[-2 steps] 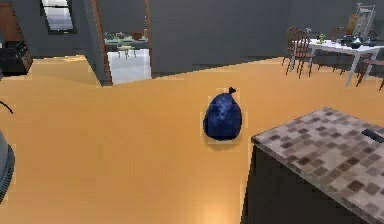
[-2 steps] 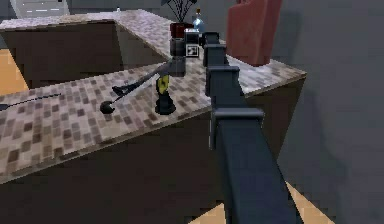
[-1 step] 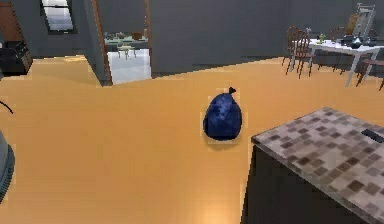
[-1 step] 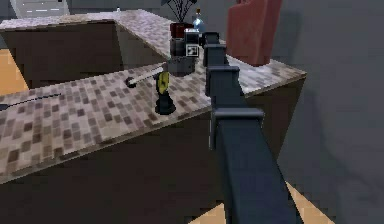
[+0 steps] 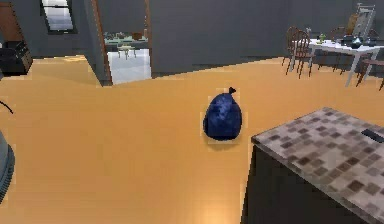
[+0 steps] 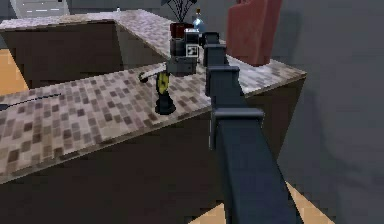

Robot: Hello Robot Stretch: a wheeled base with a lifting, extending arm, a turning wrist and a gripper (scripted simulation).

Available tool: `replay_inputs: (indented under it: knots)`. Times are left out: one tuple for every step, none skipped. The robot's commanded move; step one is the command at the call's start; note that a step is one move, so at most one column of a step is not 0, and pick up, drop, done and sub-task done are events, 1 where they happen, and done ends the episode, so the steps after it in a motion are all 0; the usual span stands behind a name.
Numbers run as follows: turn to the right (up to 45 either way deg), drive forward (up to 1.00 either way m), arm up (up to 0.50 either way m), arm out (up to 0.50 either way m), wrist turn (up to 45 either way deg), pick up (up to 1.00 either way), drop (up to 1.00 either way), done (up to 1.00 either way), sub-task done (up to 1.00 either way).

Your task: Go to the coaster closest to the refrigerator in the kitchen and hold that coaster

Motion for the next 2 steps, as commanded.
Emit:
replay_inputs:
  knots:
    - [0.0, 0.00, 0.00, 0.00, 0.0, 1.00, 0.00, 0.00, 0.00]
    - [0.0, 0.00, 0.00, 0.00, 0.0, 0.00, 0.00, 1.00, 0.00]
